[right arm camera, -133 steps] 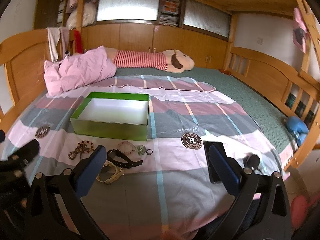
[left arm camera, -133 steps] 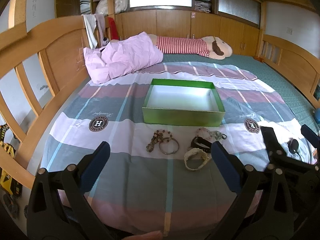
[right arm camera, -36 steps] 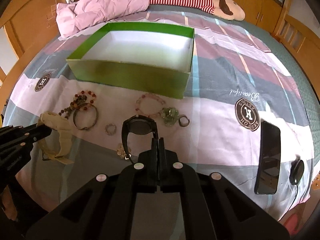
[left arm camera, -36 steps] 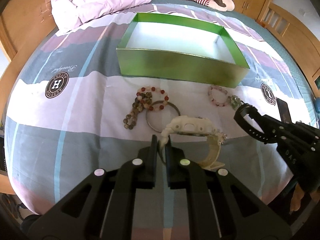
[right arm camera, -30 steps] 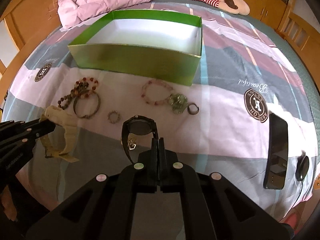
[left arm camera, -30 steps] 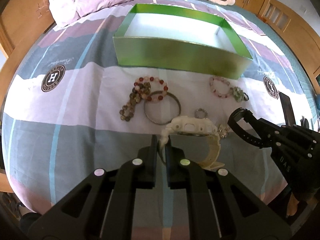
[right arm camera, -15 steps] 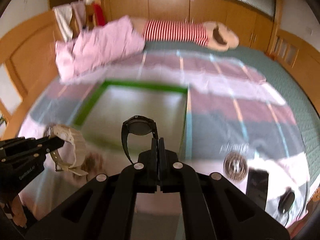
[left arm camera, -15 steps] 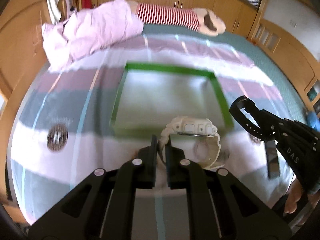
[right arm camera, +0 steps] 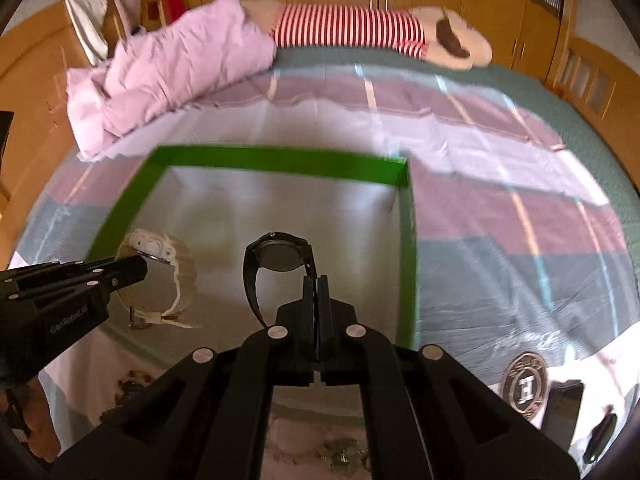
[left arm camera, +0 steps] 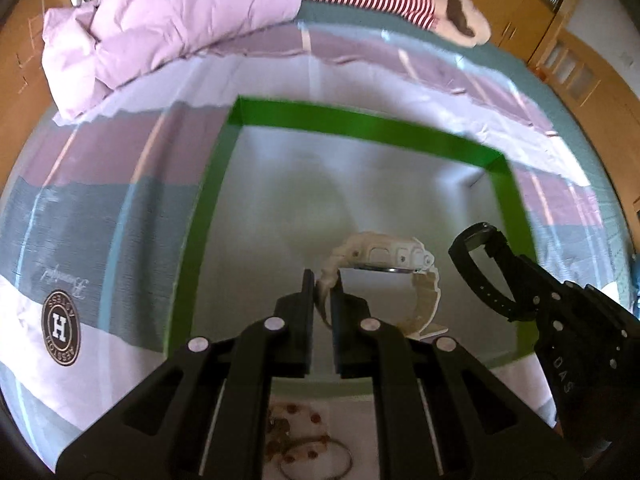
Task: Organize jewelry
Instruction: 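Carry the white watch into the green box with the left tool while the right drops the black watch there, then move the left tool to the dark bead strand while the right tool moves to the pink bead bracelet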
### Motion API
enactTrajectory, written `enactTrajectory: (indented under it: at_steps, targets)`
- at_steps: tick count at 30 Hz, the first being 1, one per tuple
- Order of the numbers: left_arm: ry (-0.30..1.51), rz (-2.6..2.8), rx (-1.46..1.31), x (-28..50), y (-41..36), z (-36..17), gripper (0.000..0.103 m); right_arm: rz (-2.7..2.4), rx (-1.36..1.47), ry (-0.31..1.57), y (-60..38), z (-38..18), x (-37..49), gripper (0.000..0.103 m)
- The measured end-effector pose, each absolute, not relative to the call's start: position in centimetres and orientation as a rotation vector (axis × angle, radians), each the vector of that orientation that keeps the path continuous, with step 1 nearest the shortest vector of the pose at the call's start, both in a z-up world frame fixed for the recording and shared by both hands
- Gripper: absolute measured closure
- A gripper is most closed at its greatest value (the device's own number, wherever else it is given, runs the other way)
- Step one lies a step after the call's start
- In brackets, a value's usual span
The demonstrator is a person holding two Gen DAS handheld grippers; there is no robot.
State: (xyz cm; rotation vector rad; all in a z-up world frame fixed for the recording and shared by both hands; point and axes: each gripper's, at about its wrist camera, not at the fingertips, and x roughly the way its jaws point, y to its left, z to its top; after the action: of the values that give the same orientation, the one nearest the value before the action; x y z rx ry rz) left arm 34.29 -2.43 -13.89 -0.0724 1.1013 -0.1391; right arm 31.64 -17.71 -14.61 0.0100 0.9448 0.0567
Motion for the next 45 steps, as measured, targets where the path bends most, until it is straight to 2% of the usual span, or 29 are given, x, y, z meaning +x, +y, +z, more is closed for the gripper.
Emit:
enactTrajectory:
  at_steps: [1, 2, 3, 4, 5, 6, 7, 13, 20, 25, 30, 34, 36, 38, 39, 40, 41, 45]
  targets:
    - [1.107, -0.138, -0.072, 34.6, -2.5, -14.4, 0.093, 0.053, -0.001, 0.958, -17.6, -15.0, 32.0, 0.100]
    - [1.110, -0.143, -0.076, 34.7, -2.5, -14.8, 0.086, 0.051, -0.009, 0.968, -17.6, -15.2, 32.1, 0.099]
    - [1.112, -0.147, -0.086, 34.9, -2.4, -14.9, 0.082, 0.047, -0.013, 0.973, -17.6, -15.1, 32.0, 0.092]
    - [1.105, -0.139, -0.085, 34.8, -2.3, -14.9, 0.069, 0.047, -0.011, 0.970, -17.8, -14.9, 31.9, 0.078]
    - [1.090, -0.127, -0.078, 34.6, -2.1, -14.6, 0.059, 0.048, 0.002, 0.951, -18.2, -14.3, 31.3, 0.068]
    - [1.066, -0.114, -0.068, 34.1, -1.8, -14.0, 0.057, 0.047, 0.020, 0.927, -18.6, -13.7, 30.6, 0.054]
    - [1.053, -0.115, -0.068, 33.6, -1.4, -13.6, 0.057, 0.052, 0.040, 0.907, -19.2, -13.1, 29.8, 0.053]
    - [0.999, -0.101, -0.080, 27.1, 2.4, -11.6, 0.057, 0.136, 0.129, 0.898, -22.5, -11.6, 22.3, 0.053]
    - [1.083, -0.109, -0.052, 21.6, 4.7, -16.3, 0.056, 0.135, 0.104, 1.089, -21.6, -18.3, 17.8, 0.053]
    - [1.052, -0.161, 0.010, 20.0, 4.9, -17.4, 0.056, 0.128, 0.145, 1.096, -20.8, -18.9, 15.9, 0.054]
    - [1.030, -0.222, 0.004, 19.6, 4.6, -18.2, 0.056, 0.181, 0.035, 1.114, -17.0, -19.6, 15.1, 0.054]
    - [1.058, -0.215, 0.021, 19.8, 4.4, -19.1, 0.048, 0.234, 0.049, 1.158, -14.9, -20.7, 15.6, 0.054]
    - [1.094, -0.216, 0.002, 19.9, 4.6, -19.7, 0.051, 0.282, 0.089, 1.178, -14.3, -20.8, 15.6, 0.054]
    - [1.150, -0.210, -0.025, 20.3, 5.2, -20.6, 0.075, 0.272, 0.086, 1.168, -14.1, -20.3, 15.3, 0.054]
    - [1.149, -0.201, -0.034, 20.4, 5.6, -20.7, 0.080, 0.260, 0.084, 1.162, -14.2, -20.1, 15.3, 0.054]
    - [1.148, -0.193, -0.039, 20.3, 6.0, -20.6, 0.089, 0.248, 0.085, 1.156, -14.5, -19.9, 15.1, 0.054]
    - [1.153, -0.184, -0.050, 20.3, 6.4, -20.5, 0.093, 0.231, 0.091, 1.149, -15.2, -19.6, 15.0, 0.054]
    - [1.145, -0.124, -0.072, 20.1, 8.1, -19.9, 0.093, 0.162, 0.112, 1.137, -17.5, -19.3, 14.6, 0.054]
